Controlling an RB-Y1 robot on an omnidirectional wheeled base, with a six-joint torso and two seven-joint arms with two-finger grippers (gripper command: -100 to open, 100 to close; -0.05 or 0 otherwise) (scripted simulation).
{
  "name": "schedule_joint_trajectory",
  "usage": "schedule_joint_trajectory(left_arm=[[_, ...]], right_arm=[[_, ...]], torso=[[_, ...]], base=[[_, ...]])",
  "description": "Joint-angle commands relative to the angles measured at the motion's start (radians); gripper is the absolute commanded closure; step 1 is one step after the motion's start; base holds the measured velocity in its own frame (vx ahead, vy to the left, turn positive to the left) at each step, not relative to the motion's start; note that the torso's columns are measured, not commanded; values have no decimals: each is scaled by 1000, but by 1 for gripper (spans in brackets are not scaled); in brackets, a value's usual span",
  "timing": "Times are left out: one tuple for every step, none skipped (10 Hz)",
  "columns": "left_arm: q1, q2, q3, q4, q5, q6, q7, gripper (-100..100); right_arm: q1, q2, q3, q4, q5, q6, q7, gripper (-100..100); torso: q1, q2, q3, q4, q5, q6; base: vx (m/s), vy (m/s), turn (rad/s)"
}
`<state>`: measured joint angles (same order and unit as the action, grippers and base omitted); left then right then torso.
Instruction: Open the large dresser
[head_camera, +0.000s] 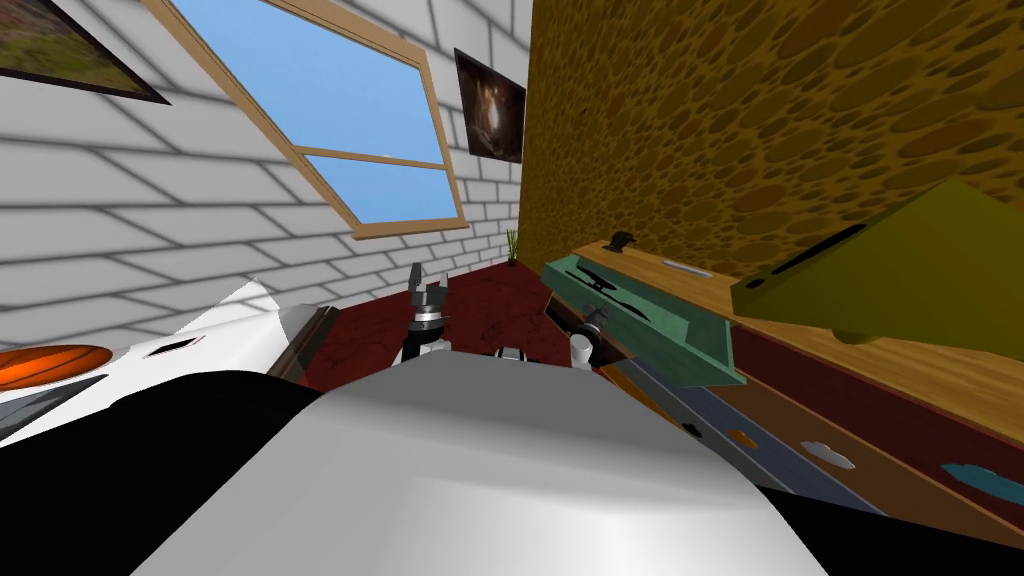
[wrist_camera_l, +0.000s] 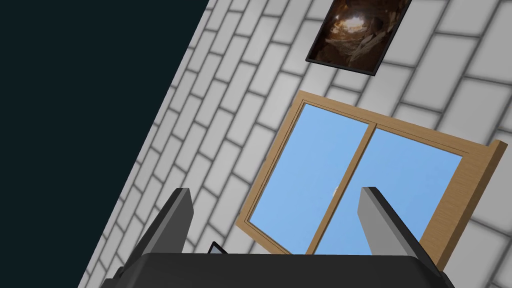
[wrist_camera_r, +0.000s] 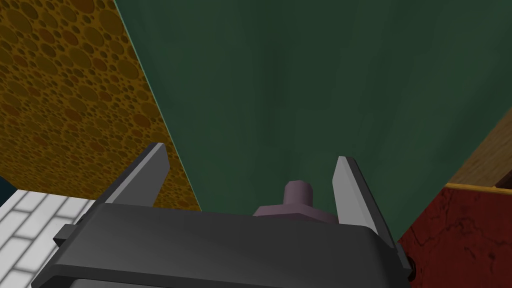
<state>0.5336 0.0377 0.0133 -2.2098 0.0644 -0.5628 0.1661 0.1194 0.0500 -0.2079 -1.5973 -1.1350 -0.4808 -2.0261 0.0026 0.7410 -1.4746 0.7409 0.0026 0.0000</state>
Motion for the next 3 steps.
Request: schedule_joint_trajectory(left_arm=[[0,0,0,0,0,0,0,0],[0,0,0,0,0,0,0,0],[0,0,0,0,0,0,0,0]], right_arm=[[1,0,0,1,0,0,0,0],[2,0,0,2,0,1,0,0],[2,0,0,3,-1,1,0,0]], torso=[[-1,-1,-1,-1,-1,0],[-1,-2,-1,-2,-1,0],[-2,-2,-1,-2,-2,0]], base=[[0,0,0],[0,0,0],[0,0,0]])
